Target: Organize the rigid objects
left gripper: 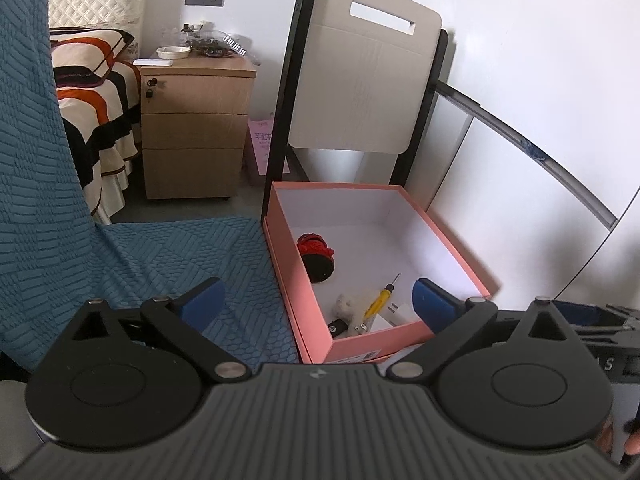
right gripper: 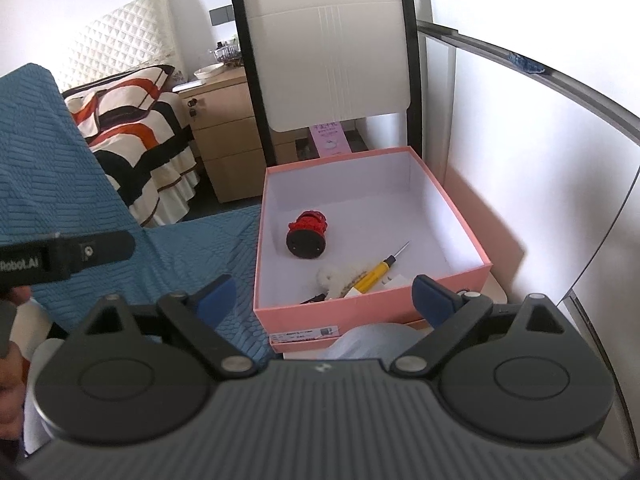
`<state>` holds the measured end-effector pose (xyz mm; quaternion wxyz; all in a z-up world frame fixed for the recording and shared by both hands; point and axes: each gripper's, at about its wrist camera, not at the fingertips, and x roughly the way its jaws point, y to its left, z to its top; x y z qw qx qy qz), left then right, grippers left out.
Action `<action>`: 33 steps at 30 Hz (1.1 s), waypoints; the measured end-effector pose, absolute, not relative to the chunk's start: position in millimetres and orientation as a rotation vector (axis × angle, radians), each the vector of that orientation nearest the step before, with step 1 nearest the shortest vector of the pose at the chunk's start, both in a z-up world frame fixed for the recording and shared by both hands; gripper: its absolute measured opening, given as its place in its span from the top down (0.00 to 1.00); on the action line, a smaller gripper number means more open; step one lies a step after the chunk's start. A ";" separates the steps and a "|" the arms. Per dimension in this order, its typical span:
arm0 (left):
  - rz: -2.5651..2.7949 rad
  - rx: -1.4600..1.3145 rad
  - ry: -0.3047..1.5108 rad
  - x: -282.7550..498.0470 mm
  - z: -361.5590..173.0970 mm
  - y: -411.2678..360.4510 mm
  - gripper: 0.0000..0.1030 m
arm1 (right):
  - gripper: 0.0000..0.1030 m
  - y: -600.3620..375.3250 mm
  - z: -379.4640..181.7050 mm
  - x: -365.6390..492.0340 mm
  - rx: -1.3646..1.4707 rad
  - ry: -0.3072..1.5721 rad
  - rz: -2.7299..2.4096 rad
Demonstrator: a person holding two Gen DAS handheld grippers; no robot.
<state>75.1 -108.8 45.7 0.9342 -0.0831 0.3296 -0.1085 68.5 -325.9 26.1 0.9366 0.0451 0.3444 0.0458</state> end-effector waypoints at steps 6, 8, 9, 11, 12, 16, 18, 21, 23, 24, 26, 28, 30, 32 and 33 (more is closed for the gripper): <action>-0.223 -0.189 0.693 76.4 41.0 -105.3 0.01 | 0.07 -324.5 27.2 71.5 0.081 0.709 0.093; -0.219 -0.195 0.697 76.5 39.3 -103.7 0.01 | 0.07 -323.7 27.3 72.0 0.079 0.710 0.095; -0.218 -0.196 0.698 76.5 38.7 -102.9 0.01 | 0.07 -323.5 27.5 72.4 0.079 0.710 0.097; -0.215 -0.197 0.700 76.4 37.7 -102.0 0.01 | 0.07 -323.0 27.6 73.1 0.079 0.709 0.103; -0.214 -0.198 0.701 76.7 37.5 -101.3 0.01 | 0.07 -322.9 27.5 73.0 0.080 0.710 0.104; -0.211 -0.202 0.701 76.1 37.3 -100.0 0.01 | 0.07 -321.8 26.1 74.3 0.075 0.712 0.108; -0.208 -0.201 0.699 75.2 38.3 -100.6 0.01 | 0.07 -322.0 24.7 75.0 0.077 0.716 0.107; -0.208 -0.195 0.693 74.0 39.4 -101.9 0.01 | 0.07 -322.7 22.6 75.1 0.079 0.723 0.105; -0.199 -0.190 0.694 74.0 38.6 -102.4 0.01 | 0.07 -323.0 21.0 75.3 0.080 0.724 0.103; -0.199 -0.183 0.692 74.0 38.4 -102.7 0.01 | 0.07 -323.2 20.7 76.0 0.082 0.725 0.103; -0.202 -0.181 0.688 73.5 38.2 -104.2 0.01 | 0.07 -323.9 20.0 76.7 0.079 0.729 0.104; -0.207 -0.188 0.689 73.2 37.5 -104.7 0.01 | 0.07 -323.2 18.4 76.0 0.075 0.732 0.103; -0.204 -0.189 0.691 73.6 36.8 -104.4 0.01 | 0.07 -323.7 17.3 76.1 0.075 0.732 0.104; -0.202 -0.192 0.690 73.9 35.7 -103.7 0.01 | 0.07 -323.9 16.1 76.6 0.072 0.735 0.103; -0.200 -0.195 0.692 74.4 35.0 -103.1 0.01 | 0.07 -323.6 15.2 76.8 0.072 0.738 0.104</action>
